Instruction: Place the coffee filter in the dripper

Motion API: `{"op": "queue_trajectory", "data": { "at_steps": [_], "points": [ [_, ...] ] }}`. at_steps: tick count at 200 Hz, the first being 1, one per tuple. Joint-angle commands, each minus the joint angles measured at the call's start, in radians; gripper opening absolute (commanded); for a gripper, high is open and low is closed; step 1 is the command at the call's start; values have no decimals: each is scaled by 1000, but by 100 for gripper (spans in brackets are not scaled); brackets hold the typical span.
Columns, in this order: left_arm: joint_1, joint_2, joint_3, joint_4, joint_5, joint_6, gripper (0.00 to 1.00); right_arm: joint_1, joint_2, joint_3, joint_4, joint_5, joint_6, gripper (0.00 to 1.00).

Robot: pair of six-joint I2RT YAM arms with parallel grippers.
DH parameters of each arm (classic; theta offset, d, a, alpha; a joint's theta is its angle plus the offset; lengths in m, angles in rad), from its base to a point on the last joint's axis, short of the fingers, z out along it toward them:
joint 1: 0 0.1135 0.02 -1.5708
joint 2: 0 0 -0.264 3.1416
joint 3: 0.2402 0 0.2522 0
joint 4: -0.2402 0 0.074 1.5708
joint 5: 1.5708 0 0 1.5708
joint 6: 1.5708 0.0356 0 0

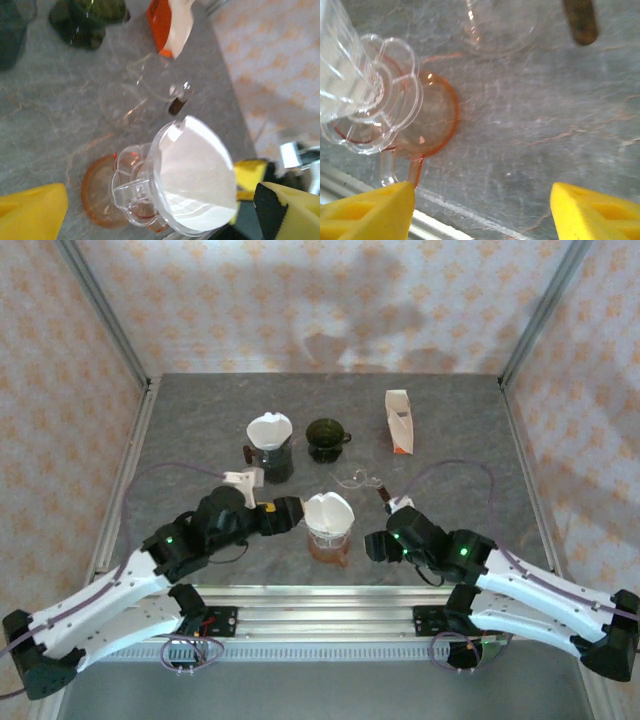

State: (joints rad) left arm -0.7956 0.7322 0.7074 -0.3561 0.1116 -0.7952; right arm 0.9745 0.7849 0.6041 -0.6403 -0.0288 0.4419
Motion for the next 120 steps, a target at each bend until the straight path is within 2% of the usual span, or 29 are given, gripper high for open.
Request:
{"op": "queue_trajectory", "data": {
  "at_steps": [1, 54, 76, 120],
  "points": [
    [7, -73, 3, -75, -111, -3, 99, 10, 0, -76, 165, -109, 0, 68],
    [10, -146, -109, -128, -142, -75, 98, 15, 65, -185, 355, -161, 3, 54],
    [9, -177, -137, -141, -161, -102, 98, 15, 112, -211, 425, -174, -1, 51],
    [10, -221, -84, -269, -241, -92, 98, 13, 198, -219, 494, -200, -23, 47]
  ]
}}
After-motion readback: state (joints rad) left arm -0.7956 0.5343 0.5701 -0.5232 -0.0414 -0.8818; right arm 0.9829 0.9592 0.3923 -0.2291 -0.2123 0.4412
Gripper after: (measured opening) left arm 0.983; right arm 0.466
